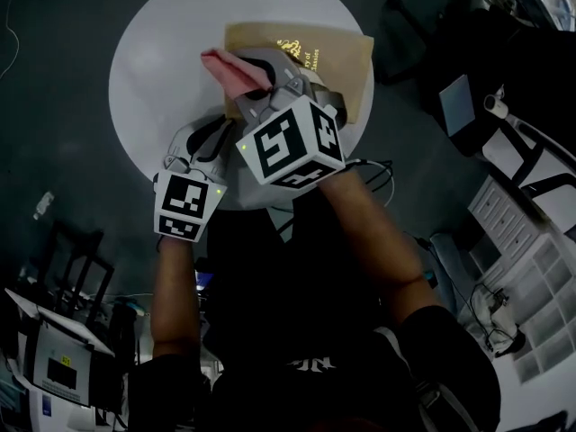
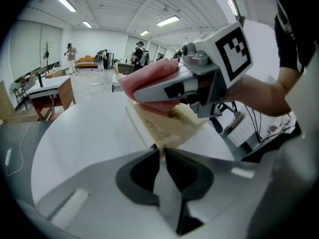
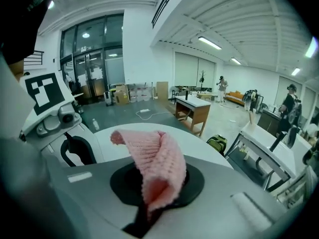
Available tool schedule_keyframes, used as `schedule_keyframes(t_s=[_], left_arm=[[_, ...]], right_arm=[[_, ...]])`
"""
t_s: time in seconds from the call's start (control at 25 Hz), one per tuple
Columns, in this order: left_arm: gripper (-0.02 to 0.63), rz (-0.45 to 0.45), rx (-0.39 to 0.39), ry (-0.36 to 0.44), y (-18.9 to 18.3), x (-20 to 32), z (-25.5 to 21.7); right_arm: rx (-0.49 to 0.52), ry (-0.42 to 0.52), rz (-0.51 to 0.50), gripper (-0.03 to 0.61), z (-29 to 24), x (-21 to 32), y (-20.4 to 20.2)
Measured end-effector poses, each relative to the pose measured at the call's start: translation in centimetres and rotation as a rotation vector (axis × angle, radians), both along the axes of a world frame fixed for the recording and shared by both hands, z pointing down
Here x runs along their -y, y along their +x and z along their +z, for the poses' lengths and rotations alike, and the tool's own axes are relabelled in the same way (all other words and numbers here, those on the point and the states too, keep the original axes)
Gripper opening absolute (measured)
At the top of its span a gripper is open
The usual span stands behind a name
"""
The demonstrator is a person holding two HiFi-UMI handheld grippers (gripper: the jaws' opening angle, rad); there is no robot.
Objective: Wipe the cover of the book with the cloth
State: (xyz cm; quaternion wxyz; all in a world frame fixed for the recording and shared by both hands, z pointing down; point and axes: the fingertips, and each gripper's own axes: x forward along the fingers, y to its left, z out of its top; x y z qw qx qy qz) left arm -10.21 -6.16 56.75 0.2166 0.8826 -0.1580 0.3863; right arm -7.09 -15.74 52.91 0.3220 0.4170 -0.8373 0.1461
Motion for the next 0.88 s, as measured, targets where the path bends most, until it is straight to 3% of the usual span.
schedule_keyframes(t_s=[0.4,0.88], left_arm=[[0.043,-0.004,0.027,0.005,0.1,0.1,0.1],[0.043,-0.007,0.071,0.005,0.3,0.1,0.1]], right_arm=[[-0.031,-0.038,0.007,0.015,1.2,-1.5,2.4],[-0.051,-0.06,0.147,0.015,1.5,-4.9,12.8]])
